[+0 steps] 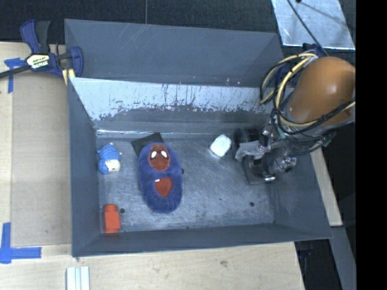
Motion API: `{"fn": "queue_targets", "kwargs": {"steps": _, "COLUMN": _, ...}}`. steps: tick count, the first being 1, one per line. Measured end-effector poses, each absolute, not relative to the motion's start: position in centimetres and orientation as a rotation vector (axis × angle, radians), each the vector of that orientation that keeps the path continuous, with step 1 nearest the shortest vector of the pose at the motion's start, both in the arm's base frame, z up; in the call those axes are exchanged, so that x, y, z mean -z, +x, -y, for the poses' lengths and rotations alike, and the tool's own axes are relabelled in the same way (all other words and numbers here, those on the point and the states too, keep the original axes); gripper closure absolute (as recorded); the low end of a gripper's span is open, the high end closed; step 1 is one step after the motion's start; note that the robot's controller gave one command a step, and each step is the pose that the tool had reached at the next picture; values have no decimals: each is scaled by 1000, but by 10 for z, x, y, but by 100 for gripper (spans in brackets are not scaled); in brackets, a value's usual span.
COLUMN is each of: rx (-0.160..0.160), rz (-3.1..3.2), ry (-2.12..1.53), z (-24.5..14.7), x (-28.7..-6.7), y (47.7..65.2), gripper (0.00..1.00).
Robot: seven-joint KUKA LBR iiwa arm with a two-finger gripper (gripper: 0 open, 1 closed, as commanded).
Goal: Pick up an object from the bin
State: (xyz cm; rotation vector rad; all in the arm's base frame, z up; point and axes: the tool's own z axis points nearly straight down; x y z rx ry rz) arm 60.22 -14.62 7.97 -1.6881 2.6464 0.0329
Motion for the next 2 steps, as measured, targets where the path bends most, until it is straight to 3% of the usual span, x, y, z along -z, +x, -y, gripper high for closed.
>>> {"fn": "queue_targets", "kwargs": {"steps": 1, "rx": -34, "rz": -2644, "ry": -1689, "z": 145, "x": -81, "y": 602, "gripper": 100}}
{"fn": "queue_targets", "kwargs": {"steps": 2, "rx": 1, "rz": -2627, "ry": -1718, "z": 137, "x": -235, "y": 601, "gripper": 100}}
